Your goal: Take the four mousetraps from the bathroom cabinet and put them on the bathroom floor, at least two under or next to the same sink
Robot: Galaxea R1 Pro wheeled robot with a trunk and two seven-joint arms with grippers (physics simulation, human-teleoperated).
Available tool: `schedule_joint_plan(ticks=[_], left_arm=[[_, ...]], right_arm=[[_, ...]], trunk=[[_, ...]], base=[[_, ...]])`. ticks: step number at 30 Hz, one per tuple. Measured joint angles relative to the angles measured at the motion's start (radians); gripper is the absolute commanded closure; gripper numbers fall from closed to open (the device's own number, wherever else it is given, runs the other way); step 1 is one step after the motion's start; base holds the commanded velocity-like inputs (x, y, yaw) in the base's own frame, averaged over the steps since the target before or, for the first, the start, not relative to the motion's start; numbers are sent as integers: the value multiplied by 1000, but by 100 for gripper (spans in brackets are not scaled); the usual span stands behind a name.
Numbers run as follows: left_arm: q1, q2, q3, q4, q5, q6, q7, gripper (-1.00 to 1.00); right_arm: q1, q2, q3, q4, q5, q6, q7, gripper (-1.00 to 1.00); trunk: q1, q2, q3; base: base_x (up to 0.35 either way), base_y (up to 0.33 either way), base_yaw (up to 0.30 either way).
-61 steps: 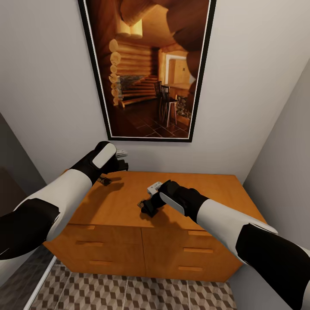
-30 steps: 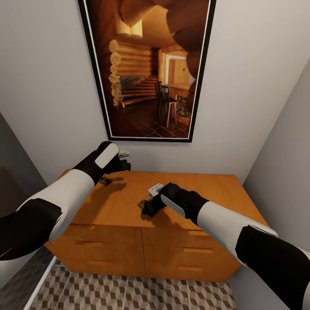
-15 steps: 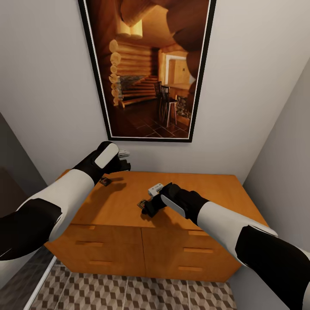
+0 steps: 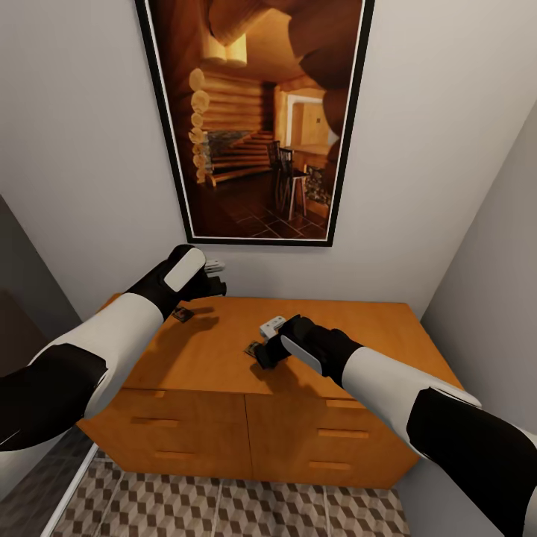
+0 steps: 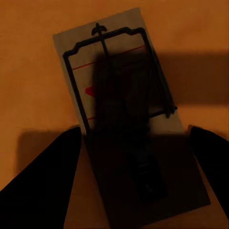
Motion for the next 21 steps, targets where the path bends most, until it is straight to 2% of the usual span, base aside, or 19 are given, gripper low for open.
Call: schedule_joint_plan(ticks=[15,19,20,21], left_arm=[[0,0,0,3,0,-2,0,-100],[0,1,1,6,0,-3,0,-100],[0,2,1,7,0,-3,-1,-100],[0,4,1,8,0,-3,-1,-100]], right_arm=[[5,-2,2,-15,6,2,1,100],[29,-7,2,-75,34,10,-4,100],[37,-8,2,-107,-3,14,-4,100],[37,-12,-1,-163,-5,27,-5,100]], trunk=[[0,0,0],[0,0,0],[0,0,0],[0,0,0]], base=[[0,0,0],[0,0,0],[0,0,0],[0,0,0]])
